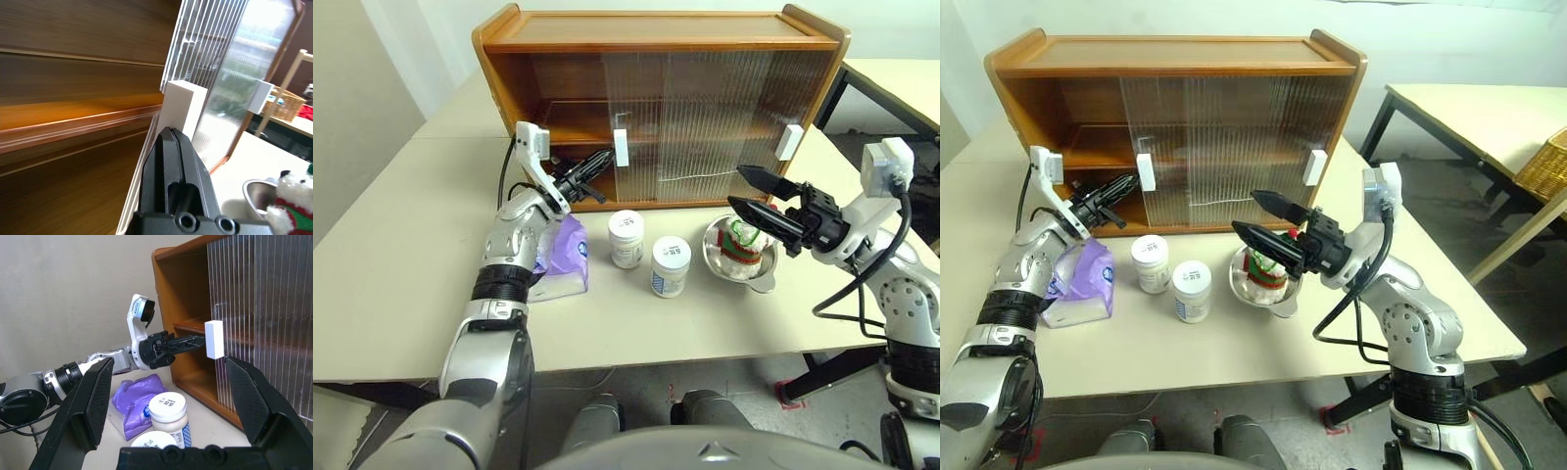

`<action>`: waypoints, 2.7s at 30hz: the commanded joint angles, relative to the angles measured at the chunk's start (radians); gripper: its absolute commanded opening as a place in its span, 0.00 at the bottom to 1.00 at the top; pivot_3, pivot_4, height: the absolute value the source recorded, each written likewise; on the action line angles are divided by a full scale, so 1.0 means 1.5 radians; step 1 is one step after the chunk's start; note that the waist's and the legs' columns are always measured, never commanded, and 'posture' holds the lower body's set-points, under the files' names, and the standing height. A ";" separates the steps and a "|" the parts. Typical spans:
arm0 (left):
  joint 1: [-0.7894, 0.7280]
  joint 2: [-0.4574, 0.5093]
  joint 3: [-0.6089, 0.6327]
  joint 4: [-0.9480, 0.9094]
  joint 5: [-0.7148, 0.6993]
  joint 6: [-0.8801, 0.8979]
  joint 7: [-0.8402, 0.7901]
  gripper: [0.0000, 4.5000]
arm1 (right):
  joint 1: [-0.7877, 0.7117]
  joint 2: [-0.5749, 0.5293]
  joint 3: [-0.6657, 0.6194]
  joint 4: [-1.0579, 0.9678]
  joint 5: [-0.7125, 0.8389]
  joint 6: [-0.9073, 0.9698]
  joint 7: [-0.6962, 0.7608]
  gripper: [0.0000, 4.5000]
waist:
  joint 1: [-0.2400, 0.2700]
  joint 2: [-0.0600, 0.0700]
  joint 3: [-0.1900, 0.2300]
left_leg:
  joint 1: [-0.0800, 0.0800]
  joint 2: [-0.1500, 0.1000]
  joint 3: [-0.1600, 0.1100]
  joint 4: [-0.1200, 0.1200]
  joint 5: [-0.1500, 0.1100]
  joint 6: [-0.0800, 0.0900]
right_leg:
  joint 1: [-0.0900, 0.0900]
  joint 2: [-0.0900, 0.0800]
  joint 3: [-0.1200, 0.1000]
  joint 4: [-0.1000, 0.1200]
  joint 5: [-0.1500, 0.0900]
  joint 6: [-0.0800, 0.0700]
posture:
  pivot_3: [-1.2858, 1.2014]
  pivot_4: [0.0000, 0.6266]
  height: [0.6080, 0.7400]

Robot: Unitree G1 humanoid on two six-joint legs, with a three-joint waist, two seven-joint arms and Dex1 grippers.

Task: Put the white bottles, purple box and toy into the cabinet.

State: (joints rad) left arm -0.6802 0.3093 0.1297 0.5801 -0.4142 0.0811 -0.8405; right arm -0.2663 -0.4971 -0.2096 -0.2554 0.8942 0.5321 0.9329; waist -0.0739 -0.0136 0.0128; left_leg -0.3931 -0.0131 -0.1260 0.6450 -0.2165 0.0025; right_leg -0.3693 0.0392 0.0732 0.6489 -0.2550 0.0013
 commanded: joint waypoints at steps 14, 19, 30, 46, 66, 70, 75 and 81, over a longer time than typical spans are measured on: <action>-0.090 -0.050 -0.031 0.123 0.057 -0.047 -0.037 0.01 | 0.007 -0.014 -0.010 -0.023 0.016 0.012 -0.010 1.00 | -0.011 0.000 0.000 | -0.005 0.000 0.000 0.009 -0.003 0.004 | -0.001 0.000 0.000 0.000 0.001 0.003 | 0.42 0.00 1.00; -0.083 -0.042 -0.008 0.102 0.041 -0.045 -0.027 0.01 | 0.008 -0.013 -0.006 -0.025 0.016 0.012 -0.011 1.00 | -0.012 0.000 0.000 | -0.006 0.000 0.000 0.010 -0.003 0.004 | -0.001 0.000 0.001 0.000 0.001 0.004 | 0.42 0.00 1.00; 0.050 0.037 0.043 -0.202 -0.042 0.096 0.008 0.01 | -0.011 -0.025 0.004 0.006 0.011 0.024 0.014 1.00 | -0.014 0.001 0.000 | -0.007 -0.002 0.004 0.010 -0.004 0.005 | -0.002 0.003 0.001 0.000 0.000 0.005 | 0.46 0.00 1.00; 0.501 0.109 0.186 -0.560 -0.123 0.142 0.066 0.99 | -0.049 -0.032 0.017 0.062 0.000 0.033 0.054 1.00 | 0.016 0.004 -0.001 | -0.006 0.001 -0.001 0.008 -0.013 -0.010 | -0.006 0.001 0.004 0.001 -0.001 -0.002 | 0.48 0.02 1.00; 0.662 0.083 0.154 -0.522 -0.087 0.055 0.039 0.99 | -0.072 -0.027 0.030 0.075 -0.004 0.043 0.066 1.00 | 0.029 0.006 -0.001 | -0.005 0.005 0.000 -0.002 -0.011 -0.012 | -0.010 0.002 0.004 0.002 -0.004 -0.008 | 0.49 0.04 1.00; 0.649 0.070 0.142 -0.472 -0.069 0.037 0.049 0.99 | -0.073 -0.027 0.028 0.070 -0.002 0.045 0.063 1.00 | 0.029 0.006 -0.001 | -0.005 0.006 0.000 -0.002 -0.011 -0.012 | -0.010 0.003 0.004 0.002 -0.004 -0.008 | 0.49 0.04 1.00; 0.627 0.059 0.130 -0.390 -0.049 -0.002 0.042 0.99 | -0.069 -0.027 0.025 0.064 -0.001 0.047 0.058 1.00 | 0.029 0.006 -0.001 | -0.005 0.006 0.000 -0.002 -0.010 -0.012 | -0.010 0.003 0.004 0.002 -0.003 -0.008 | 0.49 0.04 1.00; 0.583 0.063 0.129 -0.260 -0.038 -0.073 0.001 0.99 | -0.063 -0.024 0.021 0.052 0.003 0.048 0.048 1.00 | 0.029 0.007 -0.002 | -0.005 0.008 0.000 -0.002 -0.010 -0.011 | -0.010 0.004 0.004 0.002 -0.002 -0.010 | 0.48 0.04 1.00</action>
State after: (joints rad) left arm 0.1975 0.4009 0.3319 0.1412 -0.4920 -0.0136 -0.8294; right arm -0.3677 -0.5325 -0.1755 -0.1571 0.8975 0.5960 1.0111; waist -0.0309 -0.0027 0.0102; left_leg -0.4000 -0.0012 -0.1259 0.6425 -0.2315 -0.0147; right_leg -0.3845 0.0451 0.0797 0.6527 -0.2586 -0.0136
